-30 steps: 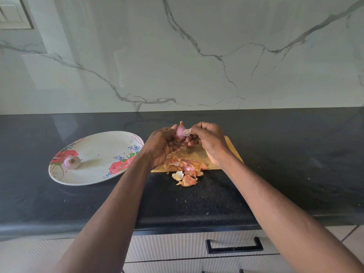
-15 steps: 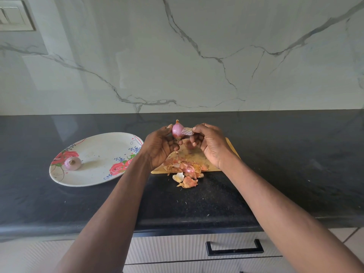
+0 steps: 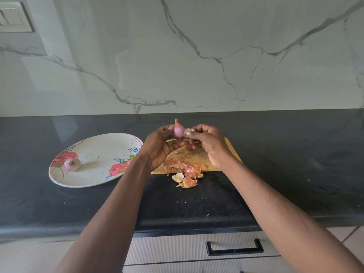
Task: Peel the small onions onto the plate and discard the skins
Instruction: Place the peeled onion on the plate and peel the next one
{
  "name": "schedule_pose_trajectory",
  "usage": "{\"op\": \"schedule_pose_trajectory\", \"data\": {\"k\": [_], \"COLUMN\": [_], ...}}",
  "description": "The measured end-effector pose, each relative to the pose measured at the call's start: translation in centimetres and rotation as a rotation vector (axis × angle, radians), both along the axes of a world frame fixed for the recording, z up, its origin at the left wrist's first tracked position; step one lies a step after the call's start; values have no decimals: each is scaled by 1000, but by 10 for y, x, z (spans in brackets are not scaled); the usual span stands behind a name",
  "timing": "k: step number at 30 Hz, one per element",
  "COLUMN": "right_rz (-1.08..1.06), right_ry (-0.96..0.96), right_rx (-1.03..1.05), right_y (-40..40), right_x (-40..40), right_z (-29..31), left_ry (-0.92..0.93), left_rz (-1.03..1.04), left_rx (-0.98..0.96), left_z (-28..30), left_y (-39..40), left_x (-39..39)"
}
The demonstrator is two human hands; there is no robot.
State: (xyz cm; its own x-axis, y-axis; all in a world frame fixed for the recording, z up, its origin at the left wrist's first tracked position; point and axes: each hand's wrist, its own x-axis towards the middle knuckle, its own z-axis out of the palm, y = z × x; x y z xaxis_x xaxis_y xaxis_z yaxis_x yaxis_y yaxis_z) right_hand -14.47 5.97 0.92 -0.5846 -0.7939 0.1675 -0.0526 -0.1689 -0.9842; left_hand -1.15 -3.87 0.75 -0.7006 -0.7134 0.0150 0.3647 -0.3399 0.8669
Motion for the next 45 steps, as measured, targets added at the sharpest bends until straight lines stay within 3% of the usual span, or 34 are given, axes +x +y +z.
{"op": "schedule_pose_trajectory", "data": {"k": [15, 31, 34, 38, 45], "right_rz": [-44, 21, -71, -133, -127], "right_ry": [62, -49, 70, 555, 379], "right_rx": [-17, -66, -15, 185, -43], "right_y": [1, 3, 2, 1, 5], "right_x": [3, 4, 3, 4, 4], "right_z": [3, 5, 3, -2, -1], "left_ry": [-52, -8, -13, -24, -72], "left_rz": [22, 12, 41, 48, 3], "left_rx": [-50, 27, 3, -11, -47], "left_z": [0, 1, 1, 1, 4], "left_y": [0, 1, 1, -1, 3], "left_x": [1, 3, 3, 4, 5]}}
